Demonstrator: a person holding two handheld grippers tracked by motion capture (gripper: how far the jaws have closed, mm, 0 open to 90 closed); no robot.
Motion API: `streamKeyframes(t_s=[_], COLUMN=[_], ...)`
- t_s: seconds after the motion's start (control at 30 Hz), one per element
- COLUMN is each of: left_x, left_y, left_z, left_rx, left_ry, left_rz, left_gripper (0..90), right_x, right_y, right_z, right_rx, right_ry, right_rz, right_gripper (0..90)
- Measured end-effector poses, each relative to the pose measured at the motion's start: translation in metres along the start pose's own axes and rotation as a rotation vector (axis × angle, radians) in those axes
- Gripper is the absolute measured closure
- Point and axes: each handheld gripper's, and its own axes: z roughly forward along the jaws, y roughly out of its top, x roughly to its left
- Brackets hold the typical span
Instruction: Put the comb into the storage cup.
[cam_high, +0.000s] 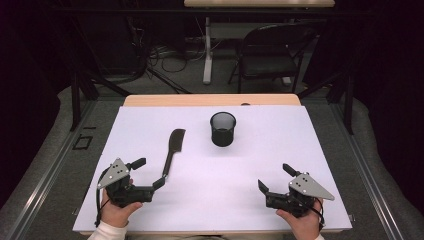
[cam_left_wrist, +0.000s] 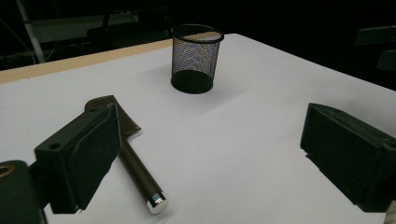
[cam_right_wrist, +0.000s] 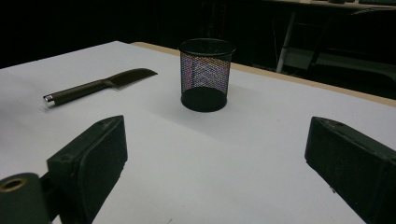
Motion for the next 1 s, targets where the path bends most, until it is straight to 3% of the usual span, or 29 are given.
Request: streamKeyframes(t_s=[0.33, 0.67, 1.0], left_x=[-0.001, 0.005, 0.008], left_y=[0.002, 0.012, 0.025], left_z=[0.001, 0.005, 0.009], left_rx=[0.018, 0.052, 0.064], left_ry=[0.025, 0.05, 0.068], left_rz=[-0.014, -0.079, -0.076], left_gripper=[15.2, 17.1, 18.5], right_x=[0.0, 0.001, 0.0], right_y=[0.0, 0.0, -0.001], right_z=[0.001, 0.004, 0.005], right_rx=[0.003, 0.008, 0.005], right_ry=[-0.001, 0.001, -0.003], right_rz=[-0.002, -0.001, 0.001], right_gripper=[7.4, 8.7, 10.3])
